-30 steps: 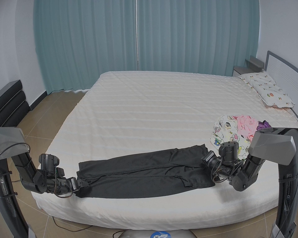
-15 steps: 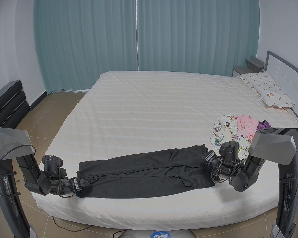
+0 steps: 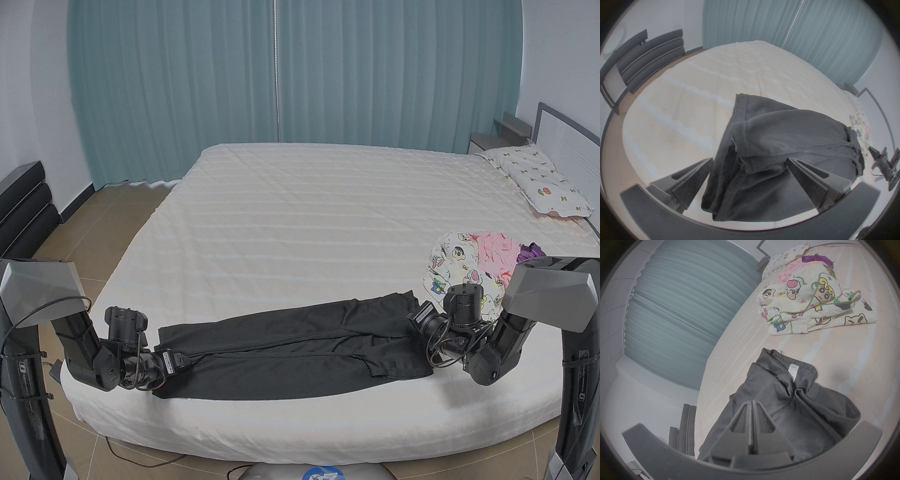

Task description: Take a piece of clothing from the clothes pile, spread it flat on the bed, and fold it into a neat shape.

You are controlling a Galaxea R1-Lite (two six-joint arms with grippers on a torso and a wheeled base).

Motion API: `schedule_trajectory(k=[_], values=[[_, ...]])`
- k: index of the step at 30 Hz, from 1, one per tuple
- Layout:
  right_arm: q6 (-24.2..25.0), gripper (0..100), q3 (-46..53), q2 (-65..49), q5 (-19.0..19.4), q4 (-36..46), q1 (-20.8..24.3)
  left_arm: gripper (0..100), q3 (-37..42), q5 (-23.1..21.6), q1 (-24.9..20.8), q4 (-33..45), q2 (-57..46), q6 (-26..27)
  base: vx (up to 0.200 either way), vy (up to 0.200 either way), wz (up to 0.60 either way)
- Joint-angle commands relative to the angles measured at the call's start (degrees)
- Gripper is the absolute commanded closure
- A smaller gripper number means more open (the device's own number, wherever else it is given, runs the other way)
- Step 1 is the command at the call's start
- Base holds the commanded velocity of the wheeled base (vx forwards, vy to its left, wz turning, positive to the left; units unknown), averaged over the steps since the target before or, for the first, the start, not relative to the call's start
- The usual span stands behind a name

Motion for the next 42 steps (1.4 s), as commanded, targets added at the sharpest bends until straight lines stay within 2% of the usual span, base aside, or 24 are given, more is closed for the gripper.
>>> schedule_trajectory(k=[1,9,21,28,35,39,42], values=[[-0.02,100,0.09,-0.12,0.01,-0.04,-0.02,0,-0.75,2.5,-0.09,0.13,2.18,0.05,0.0,0.0,0.0],[-0.02,100,0.09,-0.12,0.01,-0.04,-0.11,0,-0.22,9.61,2.1,0.21,1.91,0.32,0.0,0.0,0.0],[-0.02,100,0.09,-0.03,0.01,-0.04,-0.11,0,0.3,9.79,5.18,0.65,-0.64,2.6,0.0,0.0,0.0],[-0.2,100,0.26,-0.03,-0.08,0.04,-0.11,0,1.09,6.63,5.71,4.26,-3.54,2.69,0.0,0.0,0.0],[-3.45,100,1.49,0.14,0.01,0.66,-1.17,0,-0.66,2.41,8.7,13.57,-10.13,2.69,0.0,0.0,0.0],[-4.77,100,1.84,-0.03,0.01,1.19,-2.13,0,-1.54,-0.67,9.93,14.8,-11.01,2.43,0.0,0.0,0.0],[-9.43,100,3.07,0.49,0.36,1.27,-3.89,0,-1.98,-4.18,11.07,15.95,-11.53,2.25,0.0,0.0,0.0]])
